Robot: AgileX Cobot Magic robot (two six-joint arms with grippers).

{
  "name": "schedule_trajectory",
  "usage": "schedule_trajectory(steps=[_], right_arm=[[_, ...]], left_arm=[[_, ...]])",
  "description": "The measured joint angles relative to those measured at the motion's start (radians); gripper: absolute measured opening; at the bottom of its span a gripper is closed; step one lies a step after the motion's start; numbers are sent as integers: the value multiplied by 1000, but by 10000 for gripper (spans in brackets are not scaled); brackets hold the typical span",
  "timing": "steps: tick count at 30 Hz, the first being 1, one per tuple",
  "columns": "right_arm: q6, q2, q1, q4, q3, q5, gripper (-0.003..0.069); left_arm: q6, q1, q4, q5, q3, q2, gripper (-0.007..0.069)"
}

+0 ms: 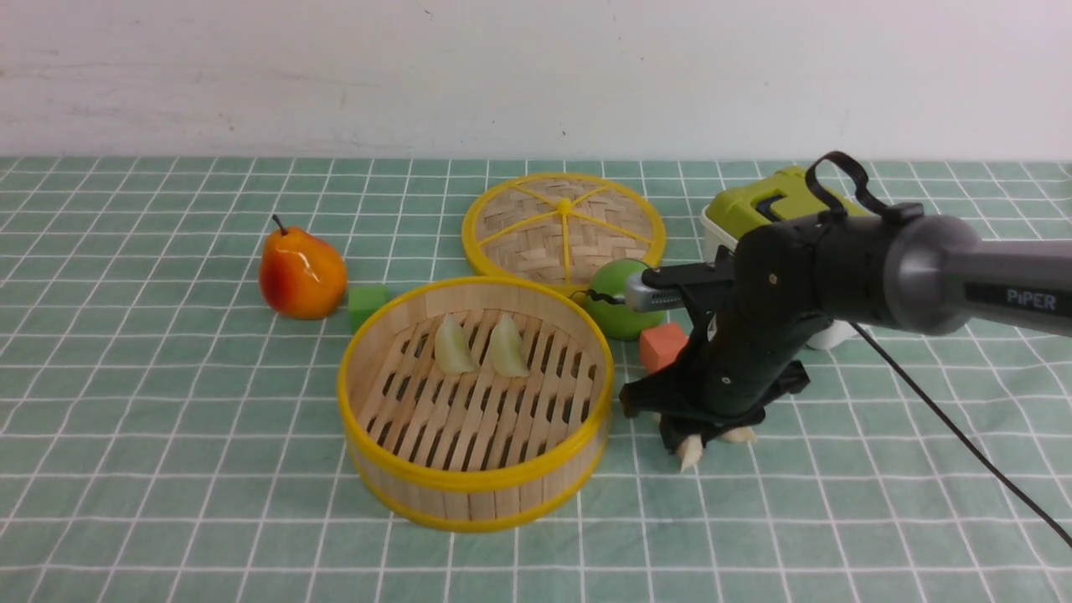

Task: Put the dumplings into the steamer on the table with the blue tablecloth.
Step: 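Reach for and grasp a dumpling lying on the table beside the steamer, then place the dumpling in the bamboo steamer basket with the right gripper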

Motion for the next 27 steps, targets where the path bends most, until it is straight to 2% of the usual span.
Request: schedule_trajectory(steps=[3, 9, 12, 15, 18, 19, 22, 27], right_arm=[[-9, -2, 0, 0, -1, 14, 195], [-50, -76, 0, -1, 0, 109, 195], [-53, -157, 11, 23, -68, 147, 195], [-54, -177, 47, 53, -147, 165, 195], [-56, -149, 127, 95, -236, 160, 195], [-57, -113, 179, 110, -271, 137, 195], [-56, -37, 250, 114, -302, 70, 195], [-15, 85, 285, 113, -310, -30, 195]], left_arm=[[0, 0, 0, -3, 0, 0, -14], [-1, 0, 0, -4, 0, 0, -14], [-4, 0, 0, -7, 1, 0, -14], [-17, 0, 0, -12, 1, 0, -14], [-26, 0, 0, -12, 1, 0, -14], [-27, 0, 0, -12, 1, 0, -14], [-27, 0, 0, -13, 1, 0, -14], [-28, 0, 0, -13, 1, 0, -13]])
